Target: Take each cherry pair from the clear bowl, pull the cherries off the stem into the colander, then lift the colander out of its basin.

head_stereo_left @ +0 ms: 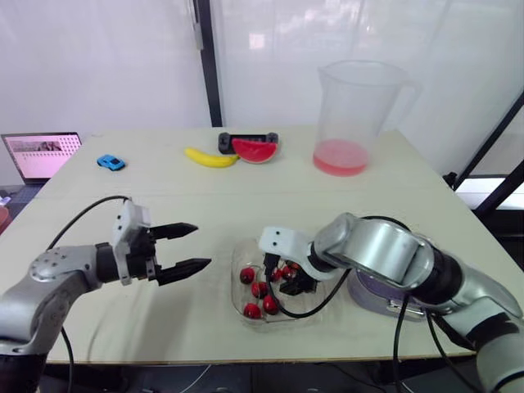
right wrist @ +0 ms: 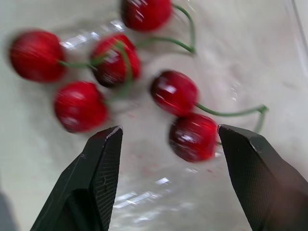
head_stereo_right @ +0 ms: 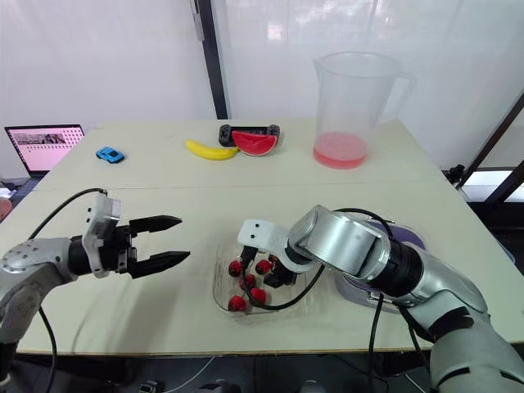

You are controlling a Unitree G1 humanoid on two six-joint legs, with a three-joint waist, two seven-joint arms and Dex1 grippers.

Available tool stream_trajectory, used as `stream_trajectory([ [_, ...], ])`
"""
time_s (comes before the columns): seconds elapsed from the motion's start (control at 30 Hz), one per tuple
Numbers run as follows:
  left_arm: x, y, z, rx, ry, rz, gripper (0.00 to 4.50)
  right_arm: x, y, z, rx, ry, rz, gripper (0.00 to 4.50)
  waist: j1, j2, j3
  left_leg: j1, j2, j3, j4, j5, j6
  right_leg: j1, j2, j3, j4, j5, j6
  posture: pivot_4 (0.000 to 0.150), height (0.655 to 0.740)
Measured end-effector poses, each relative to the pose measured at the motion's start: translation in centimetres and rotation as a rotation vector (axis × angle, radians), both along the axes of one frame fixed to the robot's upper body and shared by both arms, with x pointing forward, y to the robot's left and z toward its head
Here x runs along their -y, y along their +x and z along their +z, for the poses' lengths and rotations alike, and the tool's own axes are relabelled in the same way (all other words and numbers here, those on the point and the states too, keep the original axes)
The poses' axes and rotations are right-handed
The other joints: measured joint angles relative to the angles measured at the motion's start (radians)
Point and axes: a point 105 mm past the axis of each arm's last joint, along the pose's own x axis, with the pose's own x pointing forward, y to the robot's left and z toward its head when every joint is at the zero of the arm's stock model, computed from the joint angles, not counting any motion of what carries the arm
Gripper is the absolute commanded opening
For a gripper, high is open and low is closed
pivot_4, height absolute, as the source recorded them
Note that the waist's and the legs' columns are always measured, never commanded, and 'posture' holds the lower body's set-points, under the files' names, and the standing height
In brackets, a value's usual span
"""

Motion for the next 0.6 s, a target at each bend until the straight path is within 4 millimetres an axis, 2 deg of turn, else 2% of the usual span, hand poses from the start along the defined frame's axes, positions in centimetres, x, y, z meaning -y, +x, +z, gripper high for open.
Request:
stream_trajectory([
  [0.3, -0.12, 0.37, 0.12, 0.008, 0.017, 0.001, 4.50, -0.16, 0.35, -0.46, 0.019, -0.015, -0.006, 3.27, 0.000, 0.000, 0.000, 0.000, 0.000, 0.000, 0.000, 0.000, 0.000, 0.000, 0.000, 0.000, 0.000, 0.000, 0.000, 0.150, 0.7400],
  [0.4, -0.05, 0.36, 0.14, 0.008, 0.015, -0.002, 4.50, -0.20, 0.52, -0.44, 0.032, -0.014, -0.010, 2.48, -0.001, 0.000, 0.000, 0.000, 0.000, 0.000, 0.000, 0.000, 0.000, 0.000, 0.000, 0.000, 0.000, 0.000, 0.000, 0.150, 0.7400],
  [0.5, 0.17, 0.43, 0.10, 0.025, 0.019, -0.005, 4.50, -0.16, 0.72, -0.69, 0.041, -0.022, -0.016, 1.11, 0.000, 0.000, 0.000, 0.000, 0.000, 0.000, 0.000, 0.000, 0.000, 0.000, 0.000, 0.000, 0.000, 0.000, 0.000, 0.150, 0.7400],
  [0.6, 0.41, 0.60, 0.63, 0.045, 0.004, -0.007, 4.50, -0.17, 0.90, -0.84, 0.056, -0.035, -0.012, 1.11, 0.001, 0.000, 0.000, 0.000, 0.000, 0.000, 0.000, 0.000, 0.000, 0.000, 0.000, 0.000, 0.000, 0.000, 0.000, 0.150, 0.7400],
])
